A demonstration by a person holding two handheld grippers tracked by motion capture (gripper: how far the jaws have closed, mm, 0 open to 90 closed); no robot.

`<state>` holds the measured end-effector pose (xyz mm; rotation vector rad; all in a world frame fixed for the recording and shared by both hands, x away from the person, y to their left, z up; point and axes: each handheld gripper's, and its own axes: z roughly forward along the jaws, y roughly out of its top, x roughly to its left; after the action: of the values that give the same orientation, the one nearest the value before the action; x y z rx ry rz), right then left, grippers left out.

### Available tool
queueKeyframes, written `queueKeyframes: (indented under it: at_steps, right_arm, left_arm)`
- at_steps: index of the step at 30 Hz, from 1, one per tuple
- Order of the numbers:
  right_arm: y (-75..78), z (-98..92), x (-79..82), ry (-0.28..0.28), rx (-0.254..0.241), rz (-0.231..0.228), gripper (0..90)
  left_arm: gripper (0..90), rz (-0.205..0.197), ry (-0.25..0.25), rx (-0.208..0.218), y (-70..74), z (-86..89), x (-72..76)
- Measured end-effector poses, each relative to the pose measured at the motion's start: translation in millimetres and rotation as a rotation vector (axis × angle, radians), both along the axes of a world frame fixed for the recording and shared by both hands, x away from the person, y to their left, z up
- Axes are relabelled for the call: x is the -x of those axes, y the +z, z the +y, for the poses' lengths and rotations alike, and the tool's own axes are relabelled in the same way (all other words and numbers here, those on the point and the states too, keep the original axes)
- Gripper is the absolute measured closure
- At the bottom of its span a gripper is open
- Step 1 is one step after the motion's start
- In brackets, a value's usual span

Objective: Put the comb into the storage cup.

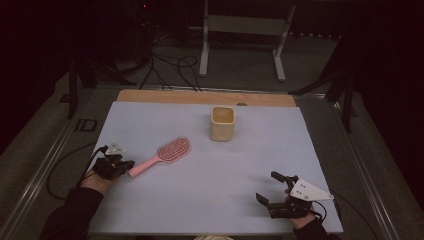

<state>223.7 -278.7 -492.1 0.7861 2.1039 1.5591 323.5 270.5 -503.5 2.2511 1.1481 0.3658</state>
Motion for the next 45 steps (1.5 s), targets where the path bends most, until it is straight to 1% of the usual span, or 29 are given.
queueKeyframes:
  at_steps: [5, 7, 13, 22, 27, 33, 42, 45]
  right_arm:
    - [0.2, -0.3, 0.1, -0.003, 0.002, 0.001, 10.0]
    - [0.3, 0.1, 0.2, -0.002, 0.005, -0.002, 10.1]
    - [0.8, -1.0, 0.3, -0.010, 0.004, -0.001, 10.1]
    - [0.9, -1.4, 0.0, -0.010, 0.006, -0.002, 10.1]
    - [0.6, -0.7, -0.1, -0.012, 0.008, -0.003, 10.1]
    - [0.7, -0.7, 0.0, -0.013, 0.007, 0.000, 10.1]
    - [0.4, -0.5, 0.1, -0.009, 0.008, 0.003, 10.1]
    - [0.0, -0.5, -0.4, -0.005, 0.008, 0.001, 10.1]
  left_arm:
    - [90.0, 0.000, -0.015, -0.007, 1.4, -3.8, 3.9]
    - [90.0, 0.007, -0.026, -0.012, 1.6, -6.0, 6.5]
    - [90.0, 0.022, -0.017, -0.009, 2.1, -10.1, 13.0]
    - [90.0, 0.033, -0.040, -0.015, 3.4, -17.8, 22.3]
    - [90.0, 0.040, -0.063, -0.027, 4.6, -22.1, 26.3]
    - [90.0, 0.051, -0.086, -0.028, 5.3, -28.9, 31.0]
    - [90.0, 0.059, -0.111, -0.024, 5.1, -34.8, 36.0]
    - [90.0, 0.051, -0.105, -0.023, 5.2, -34.5, 36.1]
